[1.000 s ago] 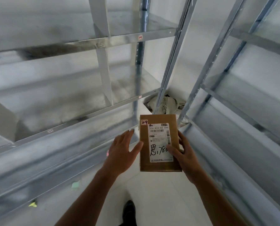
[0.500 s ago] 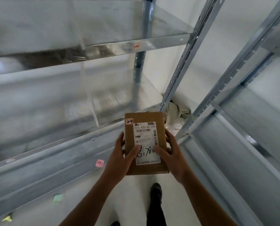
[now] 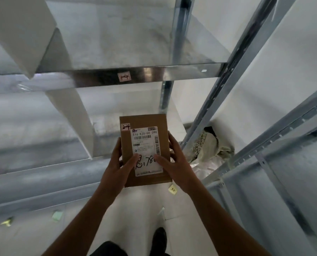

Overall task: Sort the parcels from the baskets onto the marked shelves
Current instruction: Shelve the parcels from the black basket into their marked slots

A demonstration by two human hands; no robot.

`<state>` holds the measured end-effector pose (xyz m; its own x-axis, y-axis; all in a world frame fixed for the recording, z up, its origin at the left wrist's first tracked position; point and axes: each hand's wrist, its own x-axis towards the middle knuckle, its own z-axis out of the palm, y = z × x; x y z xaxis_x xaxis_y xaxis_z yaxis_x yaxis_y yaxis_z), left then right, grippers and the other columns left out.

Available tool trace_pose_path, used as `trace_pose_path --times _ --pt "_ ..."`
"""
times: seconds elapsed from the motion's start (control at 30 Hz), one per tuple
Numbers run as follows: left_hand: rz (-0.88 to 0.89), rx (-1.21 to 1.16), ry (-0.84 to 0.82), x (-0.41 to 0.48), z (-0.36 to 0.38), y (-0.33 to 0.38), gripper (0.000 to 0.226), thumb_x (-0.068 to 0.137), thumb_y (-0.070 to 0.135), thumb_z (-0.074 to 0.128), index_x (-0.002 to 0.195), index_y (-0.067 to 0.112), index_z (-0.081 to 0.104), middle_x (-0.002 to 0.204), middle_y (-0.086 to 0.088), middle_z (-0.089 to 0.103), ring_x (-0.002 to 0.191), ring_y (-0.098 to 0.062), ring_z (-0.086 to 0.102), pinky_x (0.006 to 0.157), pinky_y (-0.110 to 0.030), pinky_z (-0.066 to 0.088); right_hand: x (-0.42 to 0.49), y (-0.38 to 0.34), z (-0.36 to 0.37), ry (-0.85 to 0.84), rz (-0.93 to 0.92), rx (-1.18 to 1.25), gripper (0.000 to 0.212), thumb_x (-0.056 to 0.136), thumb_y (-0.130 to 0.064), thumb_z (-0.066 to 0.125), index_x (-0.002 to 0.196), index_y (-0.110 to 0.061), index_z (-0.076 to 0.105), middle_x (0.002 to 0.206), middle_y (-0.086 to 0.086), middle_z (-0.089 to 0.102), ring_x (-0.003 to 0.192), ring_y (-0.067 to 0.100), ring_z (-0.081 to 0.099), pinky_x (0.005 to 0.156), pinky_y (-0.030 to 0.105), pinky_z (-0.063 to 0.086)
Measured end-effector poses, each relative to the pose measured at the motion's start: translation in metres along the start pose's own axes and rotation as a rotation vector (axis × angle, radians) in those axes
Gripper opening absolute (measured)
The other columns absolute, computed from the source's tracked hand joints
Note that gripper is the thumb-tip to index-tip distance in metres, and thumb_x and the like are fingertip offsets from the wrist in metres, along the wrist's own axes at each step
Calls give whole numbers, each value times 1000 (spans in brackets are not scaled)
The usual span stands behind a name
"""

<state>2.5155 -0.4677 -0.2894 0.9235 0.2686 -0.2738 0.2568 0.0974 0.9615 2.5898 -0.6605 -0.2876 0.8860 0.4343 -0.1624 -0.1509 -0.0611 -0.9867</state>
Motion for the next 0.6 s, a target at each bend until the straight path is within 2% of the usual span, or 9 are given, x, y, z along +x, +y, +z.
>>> trace_pose_path --times 0.07,0.17,0.23,0.33,0.4,0.5,0.53,0.57,0.6 --pt "9 -17 32 8 -1 3 78 86 46 70 151 53 29 137 9 63 111 -19 72 82 -44 63 14 -4 -2 -28 -16 -43 85 86 -45 81 152 -60 29 142 -17 58 130 15 61 85 42 64" --pt "23 -15 69 24 -8 2 79 93 28 70 154 50 24 138 8 61 116 -21 69 85 -46 63 36 -5 -1 -76 -37 -86 93 85 -42 83 157 -54 24 148 -13 53 138 19 55 90 50 63" --pt "23 -1 73 35 -14 2 80 95 17 69 155 46 24 138 8 60 119 -22 67 82 -43 63 49 -6 1 -107 -33 -111 96 84 -40 84 157 -51 23 149 -14 52 137 16 55 89 47 63" --pt "80 103 59 51 -24 4 82 95 14 70 155 42 22 144 8 54 123 -18 62 82 -42 64 65 -5 4 -105 -8 -148 100 85 -27 85 160 -42 21 145 -15 54 132 9 57 87 38 64" --pt "132 168 58 62 -29 6 84 94 12 71 155 41 20 144 16 50 126 -13 58 83 -41 64 76 -5 7 -100 -1 -209 96 87 -19 83 159 -35 24 134 -19 59 126 6 60 82 30 63" --pt "183 282 71 79 -36 9 85 92 15 74 145 53 20 129 46 45 119 14 55 76 -18 60 94 -11 15 -73 7 -272 82 91 -23 80 153 -32 28 129 -19 59 120 3 61 78 24 62" --pt "201 325 84 83 -38 9 87 92 17 75 144 57 17 126 48 46 113 20 54 74 -15 58 100 -13 17 -63 11 -271 75 93 -29 78 150 -34 30 130 -17 59 121 7 62 80 26 63" --pt "216 360 105 88 -41 8 88 92 17 75 146 54 16 128 43 48 111 20 56 76 -16 59 105 -15 19 -58 15 -270 67 94 -37 75 146 -35 33 130 -15 60 122 11 63 83 28 64" --pt "229 393 131 93 -45 6 90 91 16 76 150 46 16 136 31 50 112 14 57 80 -23 60 110 -17 22 -57 21 -270 61 94 -49 71 142 -35 37 128 -15 62 120 12 65 84 29 64"
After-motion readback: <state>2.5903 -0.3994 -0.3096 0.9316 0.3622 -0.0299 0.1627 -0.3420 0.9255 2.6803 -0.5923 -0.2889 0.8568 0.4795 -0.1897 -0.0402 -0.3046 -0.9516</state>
